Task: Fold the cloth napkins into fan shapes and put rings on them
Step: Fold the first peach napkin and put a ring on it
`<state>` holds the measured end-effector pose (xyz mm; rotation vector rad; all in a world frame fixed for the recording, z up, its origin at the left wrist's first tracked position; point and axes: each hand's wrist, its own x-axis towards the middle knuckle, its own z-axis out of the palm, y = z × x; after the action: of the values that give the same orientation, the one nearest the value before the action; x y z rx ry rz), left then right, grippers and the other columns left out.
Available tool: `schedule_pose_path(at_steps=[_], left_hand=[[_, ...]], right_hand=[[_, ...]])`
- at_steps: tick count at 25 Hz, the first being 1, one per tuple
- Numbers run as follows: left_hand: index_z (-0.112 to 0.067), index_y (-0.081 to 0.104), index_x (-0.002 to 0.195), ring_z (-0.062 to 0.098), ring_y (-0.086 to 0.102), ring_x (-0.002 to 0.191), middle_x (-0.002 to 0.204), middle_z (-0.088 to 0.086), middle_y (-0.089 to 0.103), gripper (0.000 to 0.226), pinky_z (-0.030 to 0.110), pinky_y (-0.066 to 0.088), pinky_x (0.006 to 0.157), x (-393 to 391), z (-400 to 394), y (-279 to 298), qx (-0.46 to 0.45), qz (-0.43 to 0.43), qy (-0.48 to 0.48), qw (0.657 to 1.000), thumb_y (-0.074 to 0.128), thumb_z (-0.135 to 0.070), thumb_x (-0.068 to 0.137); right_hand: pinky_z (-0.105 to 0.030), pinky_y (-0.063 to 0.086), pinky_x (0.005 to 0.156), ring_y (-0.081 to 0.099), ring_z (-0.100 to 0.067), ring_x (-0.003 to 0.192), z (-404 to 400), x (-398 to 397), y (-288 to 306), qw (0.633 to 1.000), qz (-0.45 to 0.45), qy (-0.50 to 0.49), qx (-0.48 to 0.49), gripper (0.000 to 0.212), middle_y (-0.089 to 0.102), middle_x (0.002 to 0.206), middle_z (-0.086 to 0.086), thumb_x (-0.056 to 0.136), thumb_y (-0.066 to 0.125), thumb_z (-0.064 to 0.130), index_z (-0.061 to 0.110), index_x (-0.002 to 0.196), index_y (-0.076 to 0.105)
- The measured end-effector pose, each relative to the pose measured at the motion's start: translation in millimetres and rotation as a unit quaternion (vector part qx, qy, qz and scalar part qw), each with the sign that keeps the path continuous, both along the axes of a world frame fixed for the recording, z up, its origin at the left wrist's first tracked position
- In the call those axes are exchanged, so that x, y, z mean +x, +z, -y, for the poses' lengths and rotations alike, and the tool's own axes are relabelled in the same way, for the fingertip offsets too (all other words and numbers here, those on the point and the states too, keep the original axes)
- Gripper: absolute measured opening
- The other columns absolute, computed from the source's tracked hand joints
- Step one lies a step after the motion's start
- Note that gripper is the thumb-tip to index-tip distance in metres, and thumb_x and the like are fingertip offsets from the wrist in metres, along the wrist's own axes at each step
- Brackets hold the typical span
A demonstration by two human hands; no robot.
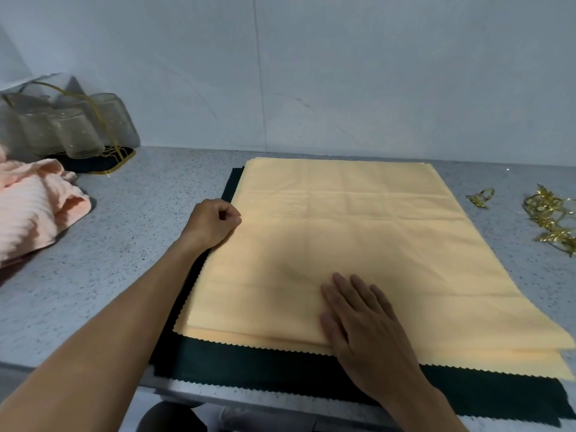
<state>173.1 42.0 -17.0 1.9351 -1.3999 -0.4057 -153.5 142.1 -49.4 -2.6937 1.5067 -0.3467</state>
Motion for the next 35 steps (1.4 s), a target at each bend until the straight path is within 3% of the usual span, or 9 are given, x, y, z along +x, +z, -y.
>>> schedule_pose_path(at_steps=[5, 8, 11, 16, 23, 27, 30, 32, 35], left_hand=[[-0.014, 0.069, 0.095, 0.021, 0.063, 0.097, 0.101, 0.001, 0.067, 0.007, 0.024, 0.049, 0.077, -16, -9, 13, 0.021, 0.050, 0.045, 0.997, 0.063, -0.016, 0.092], [-0.019, 0.061, 0.121, 0.026, 0.056, 0.119, 0.126, -0.001, 0.061, 0.029, 0.039, 0.046, 0.101, -77, -52, 22, -0.011, 0.143, -0.023, 0.989, 0.049, -0.027, 0.096], [-0.028, 0.020, 0.155, 0.013, 0.009, 0.151, 0.161, -0.013, 0.010, 0.052, 0.029, 0.006, 0.122, -165, -140, -4, 0.060, 0.172, -0.175, 0.968, 0.023, -0.039, 0.104], [-0.045, -0.020, 0.149, 0.013, -0.028, 0.145, 0.155, -0.015, -0.030, 0.071, 0.039, -0.012, 0.120, -159, -169, -27, 0.148, 0.273, -0.101, 0.945, -0.022, -0.058, 0.079], [-0.038, -0.024, 0.149, 0.029, -0.023, 0.148, 0.161, 0.006, -0.023, 0.058, 0.045, -0.009, 0.121, -159, -181, -26, 0.213, 0.260, 0.026, 0.942, 0.001, -0.052, 0.099], [-0.038, -0.016, 0.153, 0.033, -0.011, 0.150, 0.164, 0.008, -0.012, 0.068, 0.046, -0.001, 0.122, -156, -182, -15, 0.243, 0.298, -0.005, 0.923, -0.010, -0.062, 0.089], [-0.041, 0.024, 0.144, 0.033, 0.028, 0.137, 0.148, 0.003, 0.031, 0.054, 0.058, 0.009, 0.114, -140, -168, 13, 0.268, 0.341, -0.030, 0.901, 0.016, -0.060, 0.095], [-0.035, 0.045, 0.128, 0.030, 0.041, 0.124, 0.131, 0.002, 0.047, 0.039, 0.054, 0.021, 0.109, -129, -142, 32, 0.272, 0.334, -0.036, 0.902, 0.026, -0.051, 0.098], [-0.020, 0.052, 0.103, 0.023, 0.051, 0.107, 0.115, 0.005, 0.058, 0.017, 0.039, 0.042, 0.093, -109, -81, 38, 0.166, 0.206, -0.100, 0.959, 0.037, -0.026, 0.097]], right_hand=[[-0.034, 0.004, 0.117, 0.020, -0.020, 0.150, -1, 2, 6, 1.000, -0.004, 0.006, 0.031, 0.058, 0.024, 0.161, 0.004, 0.102, 0.018, 0.051, 0.027, 0.152, 0.033], [-0.034, -0.007, 0.121, -0.003, -0.017, 0.152, 1, 4, 9, 0.998, -0.013, 0.006, 0.055, 0.058, -0.004, 0.161, 0.009, 0.102, 0.009, 0.050, 0.031, 0.157, 0.011], [-0.041, 0.001, 0.122, 0.010, -0.027, 0.151, -1, 11, 12, 0.999, -0.023, 0.008, 0.025, 0.063, 0.003, 0.161, 0.001, 0.101, -0.003, 0.049, 0.024, 0.156, 0.015], [-0.037, -0.009, 0.121, -0.017, -0.016, 0.150, 1, -64, 9, 0.989, -0.028, -0.115, 0.092, 0.073, -0.022, 0.160, 0.011, 0.086, -0.018, 0.061, 0.035, 0.154, -0.014], [-0.050, 0.007, 0.120, 0.003, -0.034, 0.149, -10, -147, 19, 0.945, -0.074, -0.305, 0.095, 0.059, 0.007, 0.163, -0.008, 0.100, 0.009, 0.043, 0.024, 0.155, 0.009], [-0.038, 0.002, 0.122, -0.007, -0.024, 0.151, -1, -65, 44, 0.995, 0.011, -0.095, 0.022, 0.054, -0.006, 0.165, -0.004, 0.104, 0.012, 0.031, 0.019, 0.157, 0.009], [-0.031, -0.006, 0.120, -0.011, -0.017, 0.151, 5, 2, 30, 0.997, 0.006, 0.033, 0.070, 0.059, -0.019, 0.160, 0.009, 0.101, 0.001, 0.046, 0.026, 0.157, 0.000], [-0.031, 0.001, 0.121, 0.012, -0.022, 0.151, 3, 17, 12, 0.997, -0.042, 0.033, 0.054, 0.074, 0.002, 0.162, 0.004, 0.096, -0.014, 0.051, 0.023, 0.157, 0.019], [-0.038, 0.024, 0.108, 0.051, -0.025, 0.133, 1, 12, -1, 0.997, -0.039, 0.001, 0.062, 0.064, 0.050, 0.147, -0.002, 0.104, 0.006, 0.041, 0.020, 0.140, 0.054]])
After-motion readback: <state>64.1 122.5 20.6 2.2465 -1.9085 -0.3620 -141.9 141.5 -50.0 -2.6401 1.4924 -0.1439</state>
